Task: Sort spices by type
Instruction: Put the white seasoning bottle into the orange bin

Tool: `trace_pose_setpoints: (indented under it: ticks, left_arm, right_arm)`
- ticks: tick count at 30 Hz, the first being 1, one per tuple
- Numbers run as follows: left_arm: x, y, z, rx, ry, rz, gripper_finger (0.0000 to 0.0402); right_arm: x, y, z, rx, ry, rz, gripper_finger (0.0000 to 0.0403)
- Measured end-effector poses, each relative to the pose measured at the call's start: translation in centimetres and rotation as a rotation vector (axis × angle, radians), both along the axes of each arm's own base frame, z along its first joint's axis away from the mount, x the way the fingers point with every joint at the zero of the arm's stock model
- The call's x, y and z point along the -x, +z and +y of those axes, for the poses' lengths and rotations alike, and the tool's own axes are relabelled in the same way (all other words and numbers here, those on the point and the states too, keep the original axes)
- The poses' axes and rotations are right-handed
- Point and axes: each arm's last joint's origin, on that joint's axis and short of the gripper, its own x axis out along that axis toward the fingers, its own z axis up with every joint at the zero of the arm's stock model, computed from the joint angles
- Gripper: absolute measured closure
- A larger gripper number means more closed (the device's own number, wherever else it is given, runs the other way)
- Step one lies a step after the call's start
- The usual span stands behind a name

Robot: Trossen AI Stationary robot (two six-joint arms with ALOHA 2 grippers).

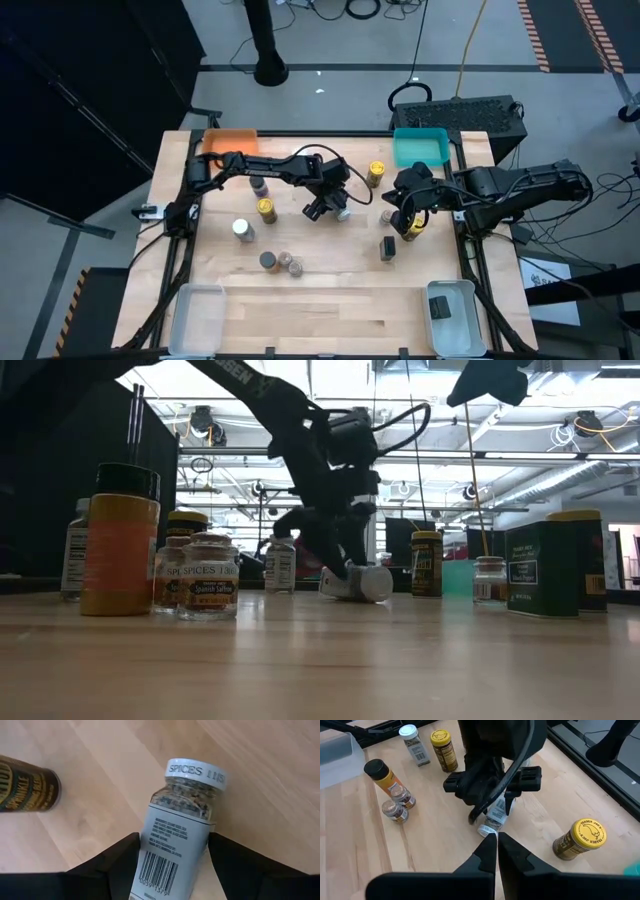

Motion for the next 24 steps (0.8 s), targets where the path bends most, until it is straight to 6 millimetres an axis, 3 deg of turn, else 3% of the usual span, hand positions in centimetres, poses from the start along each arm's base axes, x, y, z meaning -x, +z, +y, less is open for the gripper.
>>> trace_pose_setpoints:
  ticks: [11, 17, 19, 21, 24]
  left_arm:
    - [-0.2, -2.3, -0.5, 0.046, 0.03, 0.068, 0.0161]
    - [-0.6, -2.2, -1.8, 0.023, -0.016, 0.053, 0.0196]
    - [-0.4, -1.5, -2.3, 0.017, -0.023, 0.053, 0.0196]
    - [0.0, 0.4, -2.7, 0.035, -0.01, 0.019, 0.0197]
    - [0.9, 6.0, -2.6, 0.172, 0.034, -0.156, 0.0197]
  right_arm:
    - [0.0, 0.0, 0.0, 0.005, 0.001, 0.004, 0.0403]
    - [0.0, 0.0, 0.0, 0.009, 0.004, 0.005, 0.0403]
    - [0.0, 0.0, 0.0, 0.01, 0.007, 0.006, 0.0403]
    - [0.2, 0.1, 0.0, 0.008, 0.009, -0.001, 0.0403]
    - [0.8, 0.7, 0.2, 0.017, 0.013, -0.036, 0.0403]
